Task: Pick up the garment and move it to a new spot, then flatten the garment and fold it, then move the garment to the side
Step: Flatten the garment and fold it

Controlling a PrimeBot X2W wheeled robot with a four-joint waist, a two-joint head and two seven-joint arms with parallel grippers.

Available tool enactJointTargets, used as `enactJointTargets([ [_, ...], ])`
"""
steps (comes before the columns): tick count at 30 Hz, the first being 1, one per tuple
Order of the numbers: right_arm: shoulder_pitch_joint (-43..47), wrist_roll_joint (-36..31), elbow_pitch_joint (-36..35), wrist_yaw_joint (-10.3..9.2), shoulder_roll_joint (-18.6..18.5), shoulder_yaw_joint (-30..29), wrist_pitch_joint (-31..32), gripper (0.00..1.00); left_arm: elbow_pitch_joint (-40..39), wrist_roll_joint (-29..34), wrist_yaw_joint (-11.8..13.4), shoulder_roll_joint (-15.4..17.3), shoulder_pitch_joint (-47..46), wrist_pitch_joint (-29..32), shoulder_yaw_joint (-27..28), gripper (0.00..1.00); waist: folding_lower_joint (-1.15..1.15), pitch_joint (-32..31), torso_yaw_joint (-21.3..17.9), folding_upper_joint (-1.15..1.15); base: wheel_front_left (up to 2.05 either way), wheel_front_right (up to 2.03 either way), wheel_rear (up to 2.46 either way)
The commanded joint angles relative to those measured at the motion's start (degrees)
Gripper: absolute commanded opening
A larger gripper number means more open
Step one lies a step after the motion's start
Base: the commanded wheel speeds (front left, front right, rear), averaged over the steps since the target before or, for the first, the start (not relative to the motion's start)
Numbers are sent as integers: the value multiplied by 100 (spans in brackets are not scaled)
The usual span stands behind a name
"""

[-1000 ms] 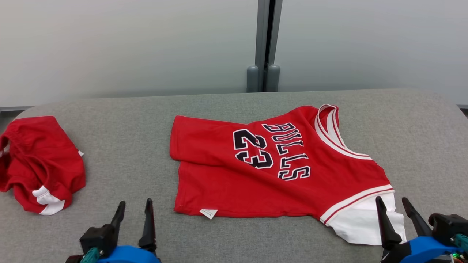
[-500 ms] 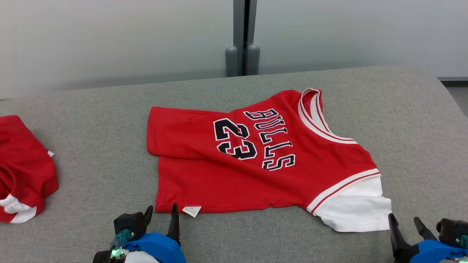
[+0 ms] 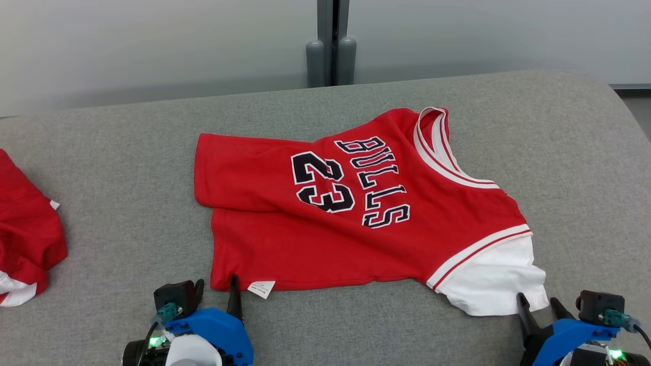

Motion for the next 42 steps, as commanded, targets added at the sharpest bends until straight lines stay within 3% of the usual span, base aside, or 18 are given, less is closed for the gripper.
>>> enactJointTargets([
  [1,-99,-55,136,3,0,46,-29,100,74,-19,-12,5,-57,14,-16,100,0,22,15,0,0,0,0],
  [6,-318,-83,663,9,29,216,-158,100,255,-81,-4,-3,-115,72,-29,100,0,63,45,0,0,0,0],
  [7,-351,-92,756,10,39,236,-189,68,281,-103,-34,-6,-127,96,-39,100,0,69,51,0,0,0,0],
  [8,-386,-86,857,10,46,263,-216,37,301,-117,-71,-9,-142,95,-57,90,0,76,59,0,0,0,0],
  [9,-416,-86,943,10,51,287,-247,23,302,-109,-100,-10,-160,55,-78,72,0,83,65,0,0,0,0],
  [10,-442,-93,1025,10,53,300,-283,0,313,-101,-112,-9,-176,12,-92,49,0,87,70,0,0,0,0],
  [11,-467,-85,1113,10,55,328,-313,0,329,-97,-135,-6,-189,-10,-107,18,0,87,75,0,0,0,0],
  [12,-483,-80,1194,10,54,349,-344,0,351,-98,-171,-6,-202,-39,-129,0,0,87,77,0,0,0,0],
  [19,-735,111,1328,8,36,341,-905,0,257,-248,-375,9,-392,-539,-36,0,0,46,83,0,0,0,0],
  [24,-635,516,684,2,-17,319,-1163,0,-273,-738,-622,-40,-218,-907,234,0,0,-97,90,0,0,0,0],
  [32,68,1291,-2042,2,-15,287,-215,0,-1838,-1226,-763,-31,99,-798,416,0,0,-286,113,0,0,0,0],
  [42,727,1979,-4989,3,-12,-104,539,0,-4235,-1943,-731,175,315,26,666,0,0,-341,144,0,0,0,0],
])
